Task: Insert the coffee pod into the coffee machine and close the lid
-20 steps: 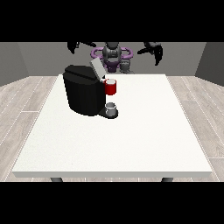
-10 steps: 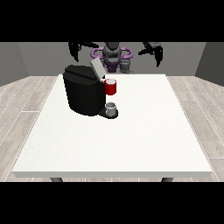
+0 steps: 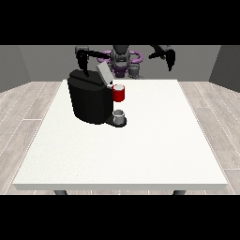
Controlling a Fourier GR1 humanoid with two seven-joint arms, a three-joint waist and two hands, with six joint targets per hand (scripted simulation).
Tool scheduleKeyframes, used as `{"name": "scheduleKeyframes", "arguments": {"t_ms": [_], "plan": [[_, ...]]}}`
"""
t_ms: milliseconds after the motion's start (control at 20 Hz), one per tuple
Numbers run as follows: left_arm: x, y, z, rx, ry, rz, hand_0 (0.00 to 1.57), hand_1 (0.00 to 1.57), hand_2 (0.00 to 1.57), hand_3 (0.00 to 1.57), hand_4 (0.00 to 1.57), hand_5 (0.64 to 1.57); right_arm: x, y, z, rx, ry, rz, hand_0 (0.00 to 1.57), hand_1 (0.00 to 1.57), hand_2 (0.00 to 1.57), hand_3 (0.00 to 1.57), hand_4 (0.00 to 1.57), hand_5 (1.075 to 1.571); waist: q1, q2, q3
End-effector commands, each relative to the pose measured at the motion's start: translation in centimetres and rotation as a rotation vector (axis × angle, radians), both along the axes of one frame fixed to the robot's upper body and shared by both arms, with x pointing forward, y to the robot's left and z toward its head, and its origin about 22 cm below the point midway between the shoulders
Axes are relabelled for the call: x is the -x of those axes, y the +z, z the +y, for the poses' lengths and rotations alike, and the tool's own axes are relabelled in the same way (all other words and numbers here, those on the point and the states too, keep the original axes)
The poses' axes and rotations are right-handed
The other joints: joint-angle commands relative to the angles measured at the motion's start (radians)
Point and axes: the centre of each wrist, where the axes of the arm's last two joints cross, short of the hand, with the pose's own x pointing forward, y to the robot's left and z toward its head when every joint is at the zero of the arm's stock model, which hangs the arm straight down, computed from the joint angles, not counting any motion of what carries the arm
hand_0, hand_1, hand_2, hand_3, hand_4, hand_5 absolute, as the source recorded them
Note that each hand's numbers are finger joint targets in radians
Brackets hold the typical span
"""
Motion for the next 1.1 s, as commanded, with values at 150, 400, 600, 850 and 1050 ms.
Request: {"name": "scheduleKeyframes", "arguments": {"t_ms": [150, 400, 600, 850, 1050], "plan": [[1.2, 2.5, 1.5, -0.001, 0.015, -0.041, 0.0, 0.0, 0.0, 0.0, 0.38, 1.571, -1.4, 1.0, -0.2, 0.035, 0.033, -0.043, 0.0, 0.0, 0.0, 0.0, 0.0, 1.571, 0.007, 0.06, 0.0], [1.7, 1.1, 3.0, -0.038, 0.119, -0.048, 0.0, 0.0, 0.0, 0.0, 0.32, 1.571, -1.5, 1.3, 6.1, 0.041, 0.132, -0.041, 0.0, 0.0, 0.0, 0.0, 0.0, 1.571, -0.061, 0.06, -0.0004], [1.9, 1.5, 3.9, -0.043, 0.114, -0.041, 0.0, 0.0, 0.0, 0.0, 0.35, 1.571, -2.1, 2.4, 6.0, 0.039, 0.171, -0.058, 0.0, 0.0, 0.0, 0.0, 0.17, 1.571, -0.063, 0.068, -0.0003], [1.8, 1.2, 2.1, -0.064, 0.113, -0.056, 0.0, 0.0, 0.0, 0.0, 0.34, 1.571, -4.0, 6.5, 5.8, 0.117, 0.158, -0.121, 0.0, 0.0, 0.0, 0.0, 0.2, 1.571, -0.043, 0.104, -0.0005], [3.0, 0.4, 2.4, -0.053, 0.084, -0.019, 0.0, 0.0, 0.0, 0.0, 0.36, 1.571, -3.5, 5.1, 8.6, 0.152, 0.191, -0.11, 0.0, 0.0, 0.0, 0.0, 0.12, 1.571, -0.007, 0.068, -0.0007]]}}
